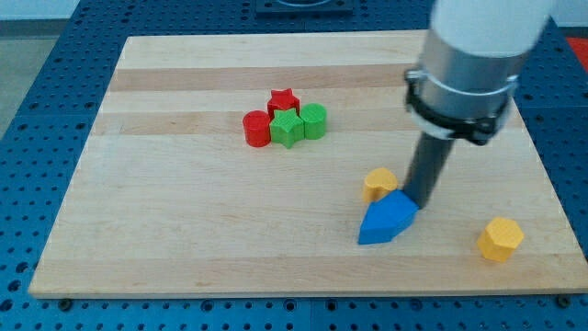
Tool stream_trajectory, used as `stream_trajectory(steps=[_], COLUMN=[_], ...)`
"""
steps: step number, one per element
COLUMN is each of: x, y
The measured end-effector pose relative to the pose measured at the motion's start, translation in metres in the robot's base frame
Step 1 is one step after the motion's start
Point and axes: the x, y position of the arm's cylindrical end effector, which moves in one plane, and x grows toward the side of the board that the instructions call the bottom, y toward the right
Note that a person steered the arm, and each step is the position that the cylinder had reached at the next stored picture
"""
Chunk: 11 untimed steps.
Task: Push the blue triangle to the right bottom of the board
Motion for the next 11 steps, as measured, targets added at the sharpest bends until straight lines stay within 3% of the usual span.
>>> stream_trajectory(steps=[1,2,3,4,5,6,7,8,10,11], x=[0.033,0.056,0.037,0.015,0.017,0.064,0.098,0.097,0.097,0.097], y=[-0.037,-0.030,-0.032,-0.093,-0.207,-0.284,-0.287,-0.265,-0.144,-0.111])
